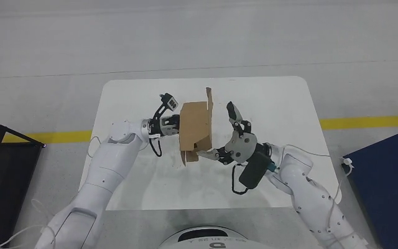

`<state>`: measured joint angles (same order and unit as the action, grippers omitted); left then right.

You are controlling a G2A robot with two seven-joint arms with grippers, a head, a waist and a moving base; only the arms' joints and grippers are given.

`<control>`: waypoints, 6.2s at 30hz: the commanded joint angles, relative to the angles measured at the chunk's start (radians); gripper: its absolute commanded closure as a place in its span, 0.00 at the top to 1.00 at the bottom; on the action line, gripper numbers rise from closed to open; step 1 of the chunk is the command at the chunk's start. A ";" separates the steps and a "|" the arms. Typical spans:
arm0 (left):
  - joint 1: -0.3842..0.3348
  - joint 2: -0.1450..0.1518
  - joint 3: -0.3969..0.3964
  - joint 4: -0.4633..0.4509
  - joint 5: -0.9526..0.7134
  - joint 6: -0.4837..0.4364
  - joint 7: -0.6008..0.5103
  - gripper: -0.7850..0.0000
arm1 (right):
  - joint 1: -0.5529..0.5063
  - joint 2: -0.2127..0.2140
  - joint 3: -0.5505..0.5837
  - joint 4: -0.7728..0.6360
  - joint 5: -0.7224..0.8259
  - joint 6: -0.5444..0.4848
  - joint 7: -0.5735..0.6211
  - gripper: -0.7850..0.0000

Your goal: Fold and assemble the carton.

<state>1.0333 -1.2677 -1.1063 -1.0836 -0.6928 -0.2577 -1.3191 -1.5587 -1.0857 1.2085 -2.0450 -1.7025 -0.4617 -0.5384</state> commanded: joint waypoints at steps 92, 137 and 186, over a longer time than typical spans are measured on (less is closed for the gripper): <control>-0.028 0.000 0.058 0.046 -0.040 0.083 -0.005 0.00 | 0.004 0.012 0.000 -0.020 -0.050 -0.046 0.028 1.00; 0.003 0.026 0.042 -0.065 0.088 0.149 0.106 0.00 | 0.076 -0.003 -0.047 0.077 0.022 0.035 0.284 1.00; 0.052 0.037 -0.034 -0.101 0.134 0.038 0.395 0.00 | 0.115 -0.003 -0.095 0.067 0.057 -0.121 0.160 1.00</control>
<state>1.0830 -1.2318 -1.1389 -1.1792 -0.5672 -0.2177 -0.9292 -1.4504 -1.0870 1.1236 -1.9802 -1.6488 -0.5808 -0.3905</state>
